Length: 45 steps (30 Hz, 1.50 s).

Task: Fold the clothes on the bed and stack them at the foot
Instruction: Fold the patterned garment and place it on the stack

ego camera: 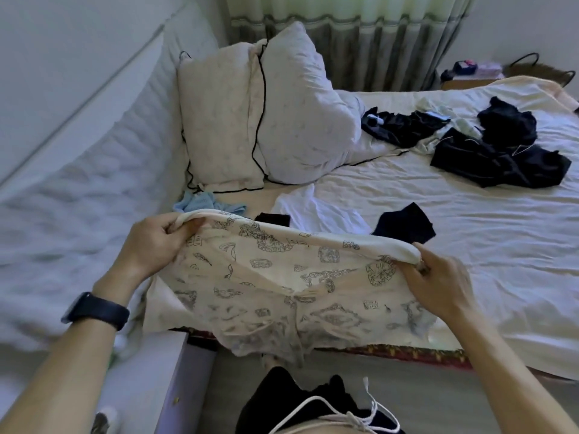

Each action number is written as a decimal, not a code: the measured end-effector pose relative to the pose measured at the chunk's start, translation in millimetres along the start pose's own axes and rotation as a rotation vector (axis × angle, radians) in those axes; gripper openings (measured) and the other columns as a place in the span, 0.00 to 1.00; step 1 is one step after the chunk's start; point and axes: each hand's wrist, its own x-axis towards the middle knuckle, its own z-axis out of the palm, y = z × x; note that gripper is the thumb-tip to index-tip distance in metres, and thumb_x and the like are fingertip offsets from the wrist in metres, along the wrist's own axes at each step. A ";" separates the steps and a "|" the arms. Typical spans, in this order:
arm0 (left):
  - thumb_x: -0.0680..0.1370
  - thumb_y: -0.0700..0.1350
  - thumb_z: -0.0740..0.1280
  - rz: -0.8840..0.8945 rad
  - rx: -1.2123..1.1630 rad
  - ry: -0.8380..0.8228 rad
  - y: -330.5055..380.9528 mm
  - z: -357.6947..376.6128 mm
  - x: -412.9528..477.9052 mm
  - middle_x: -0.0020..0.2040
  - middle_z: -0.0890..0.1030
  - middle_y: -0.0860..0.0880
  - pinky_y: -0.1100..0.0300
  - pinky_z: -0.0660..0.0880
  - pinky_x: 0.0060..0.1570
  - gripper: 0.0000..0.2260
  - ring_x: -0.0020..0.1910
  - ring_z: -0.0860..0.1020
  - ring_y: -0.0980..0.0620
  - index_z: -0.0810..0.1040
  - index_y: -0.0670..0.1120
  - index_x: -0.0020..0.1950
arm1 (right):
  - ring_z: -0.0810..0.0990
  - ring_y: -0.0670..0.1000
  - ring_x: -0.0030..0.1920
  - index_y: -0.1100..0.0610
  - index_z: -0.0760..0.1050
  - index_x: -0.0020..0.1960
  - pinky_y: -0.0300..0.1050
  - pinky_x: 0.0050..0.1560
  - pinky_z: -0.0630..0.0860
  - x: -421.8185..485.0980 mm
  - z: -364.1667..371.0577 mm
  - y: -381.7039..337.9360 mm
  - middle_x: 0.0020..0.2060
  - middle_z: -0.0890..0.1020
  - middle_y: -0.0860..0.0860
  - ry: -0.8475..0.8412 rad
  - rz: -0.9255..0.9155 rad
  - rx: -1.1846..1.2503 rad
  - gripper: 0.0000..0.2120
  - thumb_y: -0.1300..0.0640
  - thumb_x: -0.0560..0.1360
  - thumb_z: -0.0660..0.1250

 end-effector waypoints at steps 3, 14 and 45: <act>0.72 0.72 0.63 0.017 0.029 -0.006 -8.4 12.2 11.7 0.27 0.73 0.49 0.62 0.66 0.29 0.30 0.29 0.70 0.55 0.77 0.43 0.36 | 0.65 0.42 0.23 0.60 0.69 0.33 0.40 0.26 0.57 6.6 5.3 -0.1 0.22 0.65 0.45 0.021 -0.033 -0.022 0.22 0.43 0.77 0.58; 0.77 0.71 0.57 0.021 0.212 -0.192 -52.3 111.8 155.5 0.25 0.69 0.52 0.55 0.62 0.28 0.29 0.27 0.71 0.53 0.62 0.48 0.30 | 0.67 0.48 0.27 0.49 0.56 0.38 0.44 0.26 0.58 138.4 87.5 57.9 0.29 0.69 0.49 -0.193 0.032 -0.279 0.17 0.50 0.80 0.62; 0.73 0.69 0.59 -0.272 0.019 -0.508 -243.3 449.3 392.7 0.39 0.81 0.49 0.53 0.71 0.42 0.23 0.40 0.79 0.49 0.81 0.52 0.41 | 0.69 0.45 0.25 0.53 0.66 0.32 0.46 0.30 0.63 355.1 382.9 269.2 0.25 0.73 0.45 -0.466 0.380 -0.012 0.29 0.31 0.78 0.55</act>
